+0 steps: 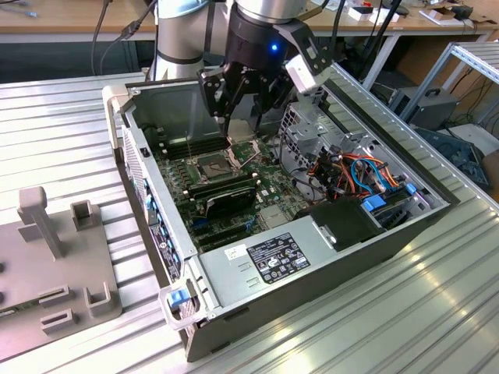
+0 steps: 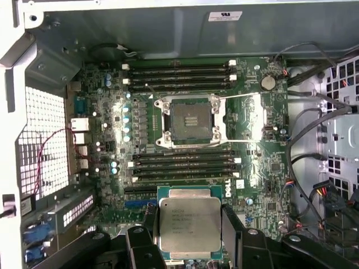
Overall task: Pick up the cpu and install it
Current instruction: 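Pick up the cpu and move it towards the insertion slot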
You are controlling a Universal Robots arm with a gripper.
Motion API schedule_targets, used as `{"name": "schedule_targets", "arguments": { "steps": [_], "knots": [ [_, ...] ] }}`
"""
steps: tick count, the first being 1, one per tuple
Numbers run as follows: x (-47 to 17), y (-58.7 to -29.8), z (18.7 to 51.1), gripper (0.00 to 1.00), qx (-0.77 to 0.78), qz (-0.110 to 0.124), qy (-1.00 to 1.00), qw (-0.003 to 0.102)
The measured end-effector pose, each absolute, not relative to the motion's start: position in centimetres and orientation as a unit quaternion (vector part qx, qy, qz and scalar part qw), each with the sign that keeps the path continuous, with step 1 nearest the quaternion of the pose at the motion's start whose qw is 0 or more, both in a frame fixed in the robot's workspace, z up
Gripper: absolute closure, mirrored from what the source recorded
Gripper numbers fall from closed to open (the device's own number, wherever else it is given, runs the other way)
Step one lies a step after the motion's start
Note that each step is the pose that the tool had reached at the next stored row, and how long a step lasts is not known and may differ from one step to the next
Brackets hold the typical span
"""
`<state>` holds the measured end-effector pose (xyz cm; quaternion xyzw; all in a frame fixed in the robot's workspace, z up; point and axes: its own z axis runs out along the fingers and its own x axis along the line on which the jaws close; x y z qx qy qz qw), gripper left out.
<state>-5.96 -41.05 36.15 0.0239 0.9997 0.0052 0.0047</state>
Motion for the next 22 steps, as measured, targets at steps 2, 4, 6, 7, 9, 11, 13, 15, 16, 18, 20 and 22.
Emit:
{"name": "schedule_targets", "arguments": {
  "steps": [2,4,6,7,9,11,13,15,16,18,20,22],
  "knots": [
    [-6.0,-40.8,36.1,0.45,0.024,0.005,1.000,0.005],
    [-6.0,-40.1,36.1,0.45,0.024,0.005,1.000,0.005],
    [-6.0,-39.5,36.0,0.45,0.024,0.005,1.000,0.005],
    [-6.0,-39.2,35.9,0.45,0.024,0.005,1.000,0.005],
    [-6.0,-38.4,35.5,0.45,0.024,0.005,1.000,0.005],
    [-6.0,-38.0,35.1,0.45,0.024,0.005,1.000,0.005],
    [-5.9,-37.5,34.6,0.45,0.024,0.005,1.000,0.005],
    [-5.9,-37.1,34.2,0.45,0.024,0.005,1.000,0.005],
    [-5.8,-36.9,34.1,0.45,0.024,0.005,1.000,0.005],
    [-5.7,-36.4,33.8,0.45,0.023,0.005,1.000,0.005],
    [-5.7,-35.9,33.6,0.45,0.021,0.005,1.000,0.005],
    [-5.5,-35.5,33.3,0.45,0.020,0.005,1.000,0.005]
  ]
}}
